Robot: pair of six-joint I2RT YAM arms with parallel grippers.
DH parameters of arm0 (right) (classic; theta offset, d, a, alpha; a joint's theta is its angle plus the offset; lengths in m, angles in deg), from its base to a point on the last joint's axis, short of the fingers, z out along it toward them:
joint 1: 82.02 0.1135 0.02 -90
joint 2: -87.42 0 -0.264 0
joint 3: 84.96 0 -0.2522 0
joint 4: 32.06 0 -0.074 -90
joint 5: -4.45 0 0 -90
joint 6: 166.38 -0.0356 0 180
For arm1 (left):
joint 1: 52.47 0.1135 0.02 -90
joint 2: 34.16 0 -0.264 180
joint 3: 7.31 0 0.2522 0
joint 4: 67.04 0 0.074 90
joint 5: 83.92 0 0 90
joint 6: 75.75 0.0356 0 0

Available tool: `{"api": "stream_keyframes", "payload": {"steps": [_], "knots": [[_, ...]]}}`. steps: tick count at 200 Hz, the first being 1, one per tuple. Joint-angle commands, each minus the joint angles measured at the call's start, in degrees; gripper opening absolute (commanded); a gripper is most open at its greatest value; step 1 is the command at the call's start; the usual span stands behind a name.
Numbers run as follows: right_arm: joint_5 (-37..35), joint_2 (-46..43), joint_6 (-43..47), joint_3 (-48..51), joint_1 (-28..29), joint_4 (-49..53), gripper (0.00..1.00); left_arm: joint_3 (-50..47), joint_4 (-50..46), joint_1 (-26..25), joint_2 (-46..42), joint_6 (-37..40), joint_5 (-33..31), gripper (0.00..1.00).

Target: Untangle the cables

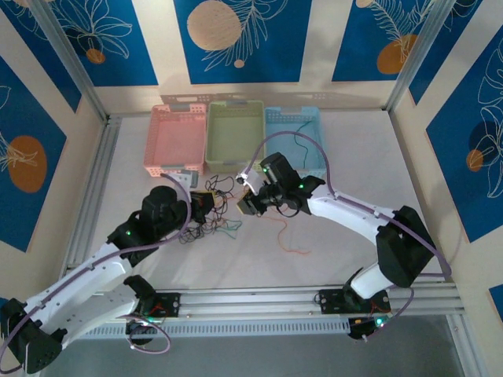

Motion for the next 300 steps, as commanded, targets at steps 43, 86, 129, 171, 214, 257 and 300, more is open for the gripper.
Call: {"api": "stream_keyframes", "payload": {"steps": [43,86,129,171,214,257,300], "knots": [[2.69,-30.46,-11.78,7.56,-9.79,-4.91,0.0,1.16,-11.7,0.3,-3.27,0.12,-11.1,0.0],[8.43,-45.41,-24.6,6.43,-30.34,-4.32,0.0,-5.24,-12.82,0.42,-7.9,-1.88,-13.25,0.0],[7.79,-42.16,-27.79,1.44,-36.19,0.22,0.0,-8.13,-14.6,0.42,-7.5,-1.95,-14.14,0.0],[11.59,-37.89,-33.17,-1.18,-40.54,0.09,0.0,-8.95,-16.93,0.41,-9.1,-1.7,-16.06,0.0],[14.32,-33.23,-34.45,-6.42,-36.25,-0.16,0.0,-6.64,-16.72,0.44,-7.36,-0.81,-14.69,0.0],[11.31,-25.54,-33.15,-20.73,-28.75,1.64,0.0,-5.92,-18.79,0.42,-7.84,-0.17,-15.37,0.0],[9.45,-13.5,-32.71,-37.1,-21.24,1.71,0.0,-6.06,-21.76,0.42,-9.2,-1.61,-16.45,0.0]]}}
